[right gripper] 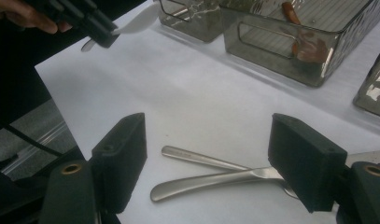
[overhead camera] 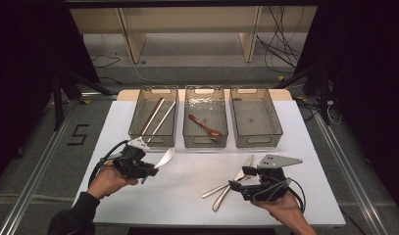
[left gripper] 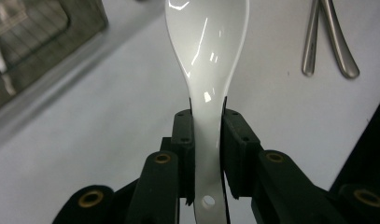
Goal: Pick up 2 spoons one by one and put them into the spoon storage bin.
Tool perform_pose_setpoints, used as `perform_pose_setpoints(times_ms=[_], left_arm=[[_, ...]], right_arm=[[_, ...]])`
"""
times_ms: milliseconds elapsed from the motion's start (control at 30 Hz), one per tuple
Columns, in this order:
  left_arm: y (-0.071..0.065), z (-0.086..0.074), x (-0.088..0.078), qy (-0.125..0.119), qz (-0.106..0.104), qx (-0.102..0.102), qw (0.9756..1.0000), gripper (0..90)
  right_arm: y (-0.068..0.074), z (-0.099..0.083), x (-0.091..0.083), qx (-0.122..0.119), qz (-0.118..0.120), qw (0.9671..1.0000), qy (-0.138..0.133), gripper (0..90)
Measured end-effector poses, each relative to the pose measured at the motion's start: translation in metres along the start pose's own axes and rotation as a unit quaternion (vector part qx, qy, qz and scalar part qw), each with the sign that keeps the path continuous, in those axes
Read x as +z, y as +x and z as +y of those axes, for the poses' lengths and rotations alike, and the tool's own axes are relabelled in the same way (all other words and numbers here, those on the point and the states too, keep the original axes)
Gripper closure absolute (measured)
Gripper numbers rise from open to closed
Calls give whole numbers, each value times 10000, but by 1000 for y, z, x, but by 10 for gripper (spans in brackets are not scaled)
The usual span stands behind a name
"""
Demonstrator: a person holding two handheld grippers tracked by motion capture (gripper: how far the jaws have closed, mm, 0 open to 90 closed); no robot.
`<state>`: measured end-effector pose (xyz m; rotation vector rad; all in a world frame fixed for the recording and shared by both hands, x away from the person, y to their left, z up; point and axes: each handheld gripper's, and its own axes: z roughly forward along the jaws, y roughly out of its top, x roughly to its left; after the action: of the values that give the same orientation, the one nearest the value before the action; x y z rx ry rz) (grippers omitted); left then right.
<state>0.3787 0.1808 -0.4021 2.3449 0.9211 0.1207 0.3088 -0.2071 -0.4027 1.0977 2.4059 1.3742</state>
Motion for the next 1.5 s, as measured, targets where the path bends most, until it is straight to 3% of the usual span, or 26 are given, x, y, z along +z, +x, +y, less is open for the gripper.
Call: perform_pose_setpoints(times_ms=[467, 867, 1067, 1500], left_arm=[[-4, 76, 18, -236, 16, 315, 9992, 760], [20, 125, 43, -174, 162, 16, 9997, 761], [27, 141, 49, -213, 312, -102, 9992, 762], [37, 161, 66, -274, 317, -255, 9988, 763]], right_arm=[[-2, 0, -1, 25, 10, 10000, -37, 282], [-3, 0, 0, 17, 47, 10000, 8, 282], [-2, 0, 0, -5, 57, 10000, -10, 282], [-2, 0, 0, -6, 101, 9999, -6, 282]])
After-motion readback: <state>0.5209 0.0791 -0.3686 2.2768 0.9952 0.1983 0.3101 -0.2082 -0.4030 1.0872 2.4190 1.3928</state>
